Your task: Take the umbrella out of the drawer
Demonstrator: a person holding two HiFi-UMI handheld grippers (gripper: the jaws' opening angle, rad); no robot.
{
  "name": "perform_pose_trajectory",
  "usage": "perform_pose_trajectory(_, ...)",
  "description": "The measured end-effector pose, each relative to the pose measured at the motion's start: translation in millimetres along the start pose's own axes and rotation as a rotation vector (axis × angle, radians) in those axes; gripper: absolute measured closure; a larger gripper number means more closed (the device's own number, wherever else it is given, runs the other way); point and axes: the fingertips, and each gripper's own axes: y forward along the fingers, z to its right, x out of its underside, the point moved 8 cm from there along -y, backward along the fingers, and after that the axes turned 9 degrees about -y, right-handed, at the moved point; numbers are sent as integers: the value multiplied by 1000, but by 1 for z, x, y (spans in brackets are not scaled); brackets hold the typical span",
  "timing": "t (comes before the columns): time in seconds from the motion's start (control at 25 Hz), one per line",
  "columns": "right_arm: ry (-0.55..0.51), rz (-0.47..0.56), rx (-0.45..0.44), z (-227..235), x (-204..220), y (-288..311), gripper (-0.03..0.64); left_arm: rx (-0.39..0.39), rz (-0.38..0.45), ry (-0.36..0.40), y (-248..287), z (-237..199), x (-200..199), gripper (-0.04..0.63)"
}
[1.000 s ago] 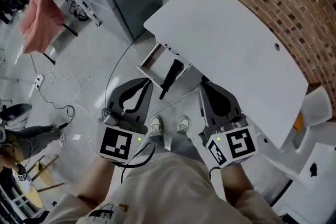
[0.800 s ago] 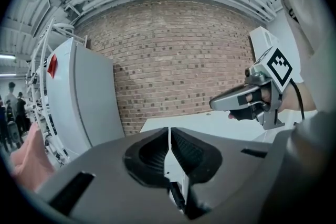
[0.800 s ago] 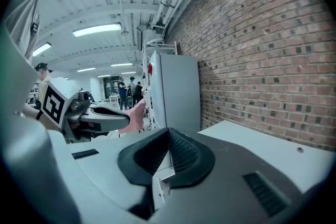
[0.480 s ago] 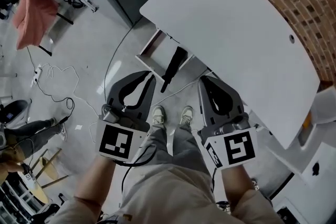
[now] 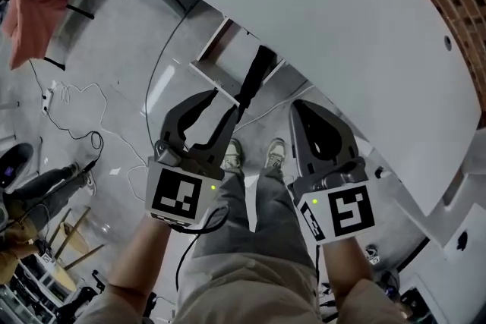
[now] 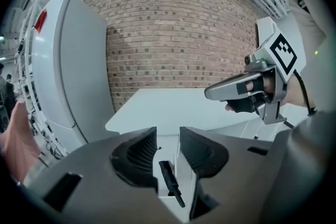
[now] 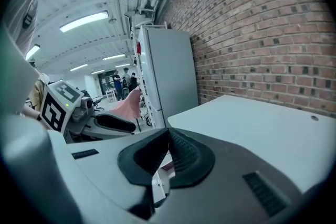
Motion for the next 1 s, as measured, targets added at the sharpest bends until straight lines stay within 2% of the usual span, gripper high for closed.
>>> perform_pose_trajectory(0.08, 17, -19, -5, 2, 18, 8, 609, 10, -23, 3, 15, -2, 18, 477)
perform_pose_trajectory(0.36, 49, -86, 4, 7, 84, 44, 609, 2, -99, -79, 70, -21, 90, 476)
perform_pose_trajectory(0.56, 89, -86, 20, 6, 128, 68, 609, -1, -167, -97, 92, -25, 139, 468)
perform_pose_trajectory(1.0, 96, -189, -3, -8, 239, 116, 609, 57, -308, -140, 158, -27, 259, 453)
